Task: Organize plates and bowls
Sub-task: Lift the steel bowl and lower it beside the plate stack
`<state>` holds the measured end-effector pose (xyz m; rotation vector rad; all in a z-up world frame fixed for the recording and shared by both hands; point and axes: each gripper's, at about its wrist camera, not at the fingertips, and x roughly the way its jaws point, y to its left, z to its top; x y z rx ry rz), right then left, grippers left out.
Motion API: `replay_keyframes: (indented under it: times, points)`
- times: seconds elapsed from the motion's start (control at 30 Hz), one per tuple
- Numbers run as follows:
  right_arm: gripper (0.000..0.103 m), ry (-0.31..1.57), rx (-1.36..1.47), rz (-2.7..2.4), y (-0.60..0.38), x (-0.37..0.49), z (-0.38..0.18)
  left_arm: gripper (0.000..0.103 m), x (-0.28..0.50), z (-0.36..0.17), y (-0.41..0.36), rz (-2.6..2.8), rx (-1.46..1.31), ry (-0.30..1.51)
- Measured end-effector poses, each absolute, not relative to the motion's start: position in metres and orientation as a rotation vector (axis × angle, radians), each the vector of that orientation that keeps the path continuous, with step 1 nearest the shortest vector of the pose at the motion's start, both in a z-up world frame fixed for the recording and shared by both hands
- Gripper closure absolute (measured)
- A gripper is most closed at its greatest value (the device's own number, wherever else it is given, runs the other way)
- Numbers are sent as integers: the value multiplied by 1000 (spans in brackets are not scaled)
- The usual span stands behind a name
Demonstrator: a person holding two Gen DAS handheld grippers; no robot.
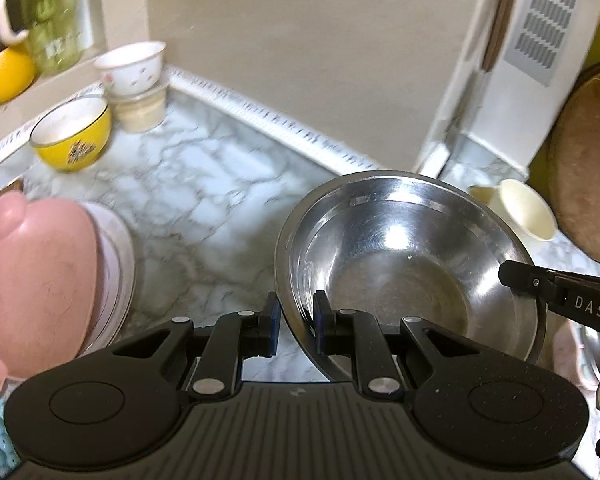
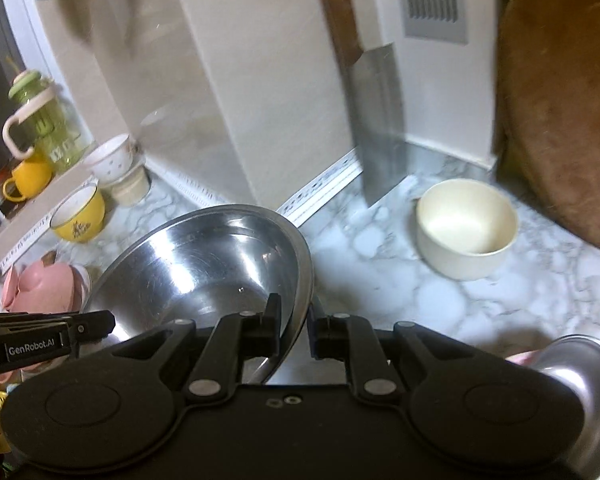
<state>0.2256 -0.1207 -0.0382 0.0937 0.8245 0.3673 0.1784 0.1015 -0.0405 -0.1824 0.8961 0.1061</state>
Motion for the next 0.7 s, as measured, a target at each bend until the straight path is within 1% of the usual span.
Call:
replay_keyframes:
  times: [0.27, 0.7]
  points:
    - [90, 878, 71, 396, -97, 236, -70, 87, 173, -63, 118, 164, -192, 933]
    - [89, 925, 20, 488, -68, 225, -88, 87, 147, -76, 146, 228, -238, 955]
